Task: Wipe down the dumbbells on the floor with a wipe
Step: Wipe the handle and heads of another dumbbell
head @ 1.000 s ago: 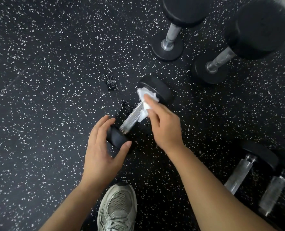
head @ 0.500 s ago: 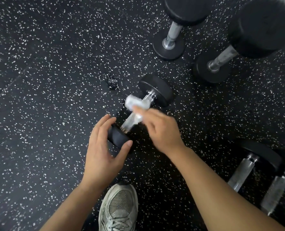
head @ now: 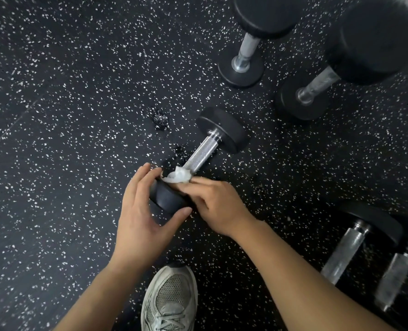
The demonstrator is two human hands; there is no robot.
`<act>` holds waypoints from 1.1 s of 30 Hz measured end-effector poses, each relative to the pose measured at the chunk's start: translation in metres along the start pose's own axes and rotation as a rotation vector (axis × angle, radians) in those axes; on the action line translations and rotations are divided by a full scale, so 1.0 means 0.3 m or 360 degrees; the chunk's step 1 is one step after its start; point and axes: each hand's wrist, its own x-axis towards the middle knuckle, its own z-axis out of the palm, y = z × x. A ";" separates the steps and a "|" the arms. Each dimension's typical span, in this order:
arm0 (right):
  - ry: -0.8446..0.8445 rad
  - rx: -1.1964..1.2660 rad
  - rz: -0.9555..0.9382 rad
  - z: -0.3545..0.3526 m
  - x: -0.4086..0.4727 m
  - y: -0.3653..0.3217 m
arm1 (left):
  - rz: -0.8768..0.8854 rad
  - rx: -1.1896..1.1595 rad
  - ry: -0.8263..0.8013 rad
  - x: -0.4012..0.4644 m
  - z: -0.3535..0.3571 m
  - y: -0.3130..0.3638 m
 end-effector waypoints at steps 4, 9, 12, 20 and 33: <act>0.0419 0.0166 0.0164 -0.025 -0.027 0.033 | 0.0032 -0.0009 0.0037 0.007 -0.016 -0.003; 0.0629 0.0253 0.0399 -0.032 -0.073 0.075 | 0.0017 -0.0037 0.0161 0.023 -0.026 -0.021; 0.0614 0.0260 0.0421 -0.044 -0.052 0.053 | 0.0045 -0.0044 0.0202 0.036 -0.038 -0.032; 0.0669 -0.0028 0.0376 -0.060 0.152 0.016 | 0.0036 0.0027 0.0250 0.062 -0.058 -0.045; -0.0039 -0.0094 0.0000 0.022 0.199 -0.057 | -0.0018 0.0046 0.0249 0.080 -0.066 -0.060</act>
